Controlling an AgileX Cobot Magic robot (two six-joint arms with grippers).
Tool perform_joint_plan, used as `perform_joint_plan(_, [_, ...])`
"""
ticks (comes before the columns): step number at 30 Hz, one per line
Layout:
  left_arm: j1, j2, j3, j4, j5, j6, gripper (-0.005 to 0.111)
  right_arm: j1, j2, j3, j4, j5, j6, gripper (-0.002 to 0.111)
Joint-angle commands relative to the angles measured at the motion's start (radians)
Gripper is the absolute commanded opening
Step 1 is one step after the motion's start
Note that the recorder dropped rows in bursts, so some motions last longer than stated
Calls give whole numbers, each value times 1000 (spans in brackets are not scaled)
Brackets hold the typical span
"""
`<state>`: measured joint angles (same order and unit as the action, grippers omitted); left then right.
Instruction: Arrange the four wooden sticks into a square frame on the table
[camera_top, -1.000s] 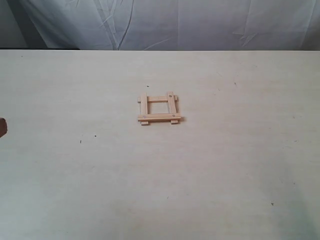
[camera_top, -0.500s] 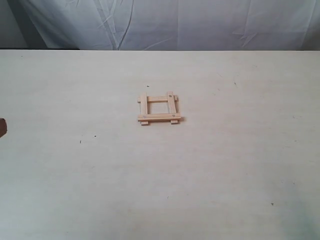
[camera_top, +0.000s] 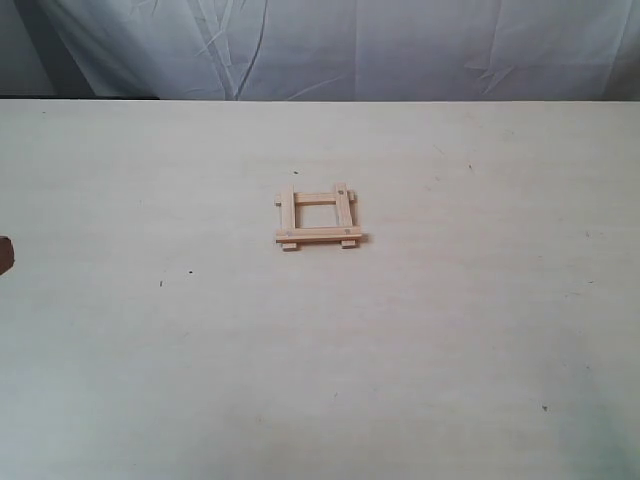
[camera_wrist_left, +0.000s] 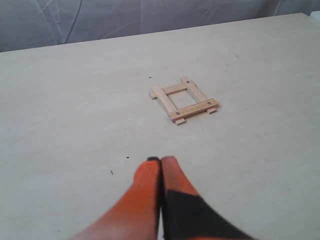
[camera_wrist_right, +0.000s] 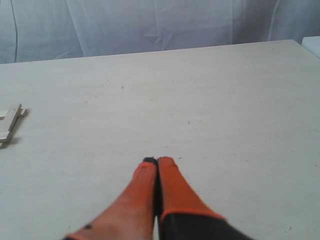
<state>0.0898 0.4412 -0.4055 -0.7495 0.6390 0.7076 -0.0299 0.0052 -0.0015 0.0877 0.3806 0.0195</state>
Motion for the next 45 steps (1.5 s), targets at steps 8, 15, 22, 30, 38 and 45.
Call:
perform_joint_plan(8, [-38, -25, 7, 25, 1, 2, 0, 2, -5, 1, -8, -13, -1, 0])
perform_joint_plan(15, [-38, -25, 7, 25, 11, 2, 0, 2, -5, 1, -8, -13, -1, 0])
perform_joint_plan(22, [-38, -25, 7, 25, 11, 2, 0, 2, -5, 1, 9, -11, -1, 0])
perform_joint_plan(30, [-41, -100, 9, 93, 4, 10, 0, 2, -5, 1, 19, -11, -1, 0])
perform_joint_plan(38, [-49, -337, 176, 173, -233, 10, 0, 2, -5, 1, 19, -11, -1, 0])
perform_joint_plan(45, [-92, -441, 314, 315, -327, 8, 0, 2, -5, 1, 19, -11, 0, 0])
